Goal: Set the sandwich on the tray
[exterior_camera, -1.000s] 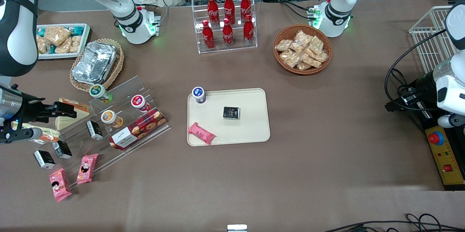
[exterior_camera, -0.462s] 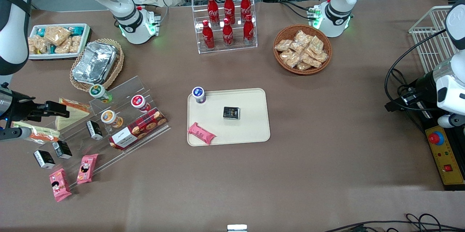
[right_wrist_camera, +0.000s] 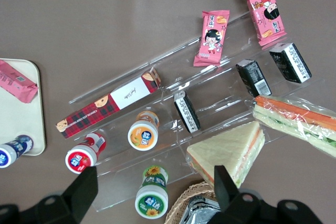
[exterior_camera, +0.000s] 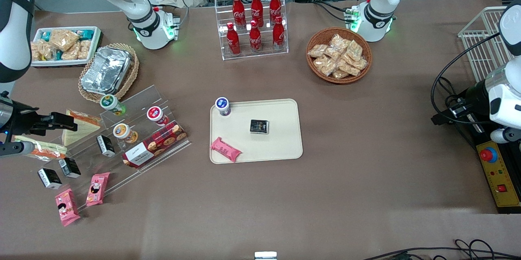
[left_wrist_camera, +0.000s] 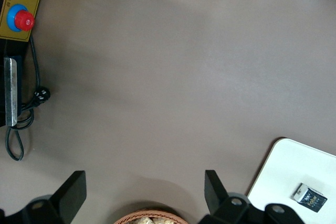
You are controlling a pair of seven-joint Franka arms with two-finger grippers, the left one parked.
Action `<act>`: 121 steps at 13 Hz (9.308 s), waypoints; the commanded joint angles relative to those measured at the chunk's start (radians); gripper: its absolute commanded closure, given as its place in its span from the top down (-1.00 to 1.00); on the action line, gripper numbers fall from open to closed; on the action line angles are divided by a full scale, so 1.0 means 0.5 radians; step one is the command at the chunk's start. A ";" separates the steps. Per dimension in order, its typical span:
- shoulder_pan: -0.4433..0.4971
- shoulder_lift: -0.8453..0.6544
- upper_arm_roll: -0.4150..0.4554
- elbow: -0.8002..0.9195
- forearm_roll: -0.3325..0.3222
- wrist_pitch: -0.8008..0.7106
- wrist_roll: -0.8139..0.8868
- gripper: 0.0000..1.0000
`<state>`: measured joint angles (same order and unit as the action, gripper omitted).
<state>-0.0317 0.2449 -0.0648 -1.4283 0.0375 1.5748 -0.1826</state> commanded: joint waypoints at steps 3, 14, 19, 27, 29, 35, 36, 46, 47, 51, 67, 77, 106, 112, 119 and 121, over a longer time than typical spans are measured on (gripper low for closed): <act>-0.041 -0.023 -0.027 -0.003 -0.111 -0.005 -0.031 0.97; -0.338 0.032 -0.045 -0.006 -0.176 -0.017 -0.053 0.97; -0.424 0.105 -0.042 -0.003 -0.063 -0.005 0.845 0.97; -0.547 0.228 -0.076 -0.003 -0.023 0.182 2.094 0.96; -0.550 0.286 -0.073 0.000 -0.008 0.280 2.196 0.96; -0.627 0.415 -0.073 0.000 0.014 0.458 2.479 0.95; -0.630 0.421 -0.076 0.000 0.017 0.477 2.479 0.95; -0.673 0.510 -0.076 -0.003 0.051 0.501 2.638 0.95; -0.673 0.523 -0.076 -0.006 0.051 0.513 2.639 0.95; -0.701 0.544 -0.076 -0.006 0.054 0.517 2.642 0.93; -0.747 0.216 -0.061 0.025 0.333 0.413 2.715 -0.47; -0.667 -0.097 0.136 0.049 0.394 0.026 1.861 -0.46; 1.097 0.255 0.130 0.120 -0.041 0.670 -0.162 -0.71; 1.422 0.535 0.114 0.117 -0.332 0.952 -0.264 -0.71; 1.444 0.894 0.117 0.111 -0.409 1.403 -0.294 -0.71; 1.456 0.946 0.120 0.105 -0.409 1.474 -0.294 -0.71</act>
<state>0.6915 0.6909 -0.0068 -1.3924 -0.1452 2.2771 -0.3226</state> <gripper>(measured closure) 0.828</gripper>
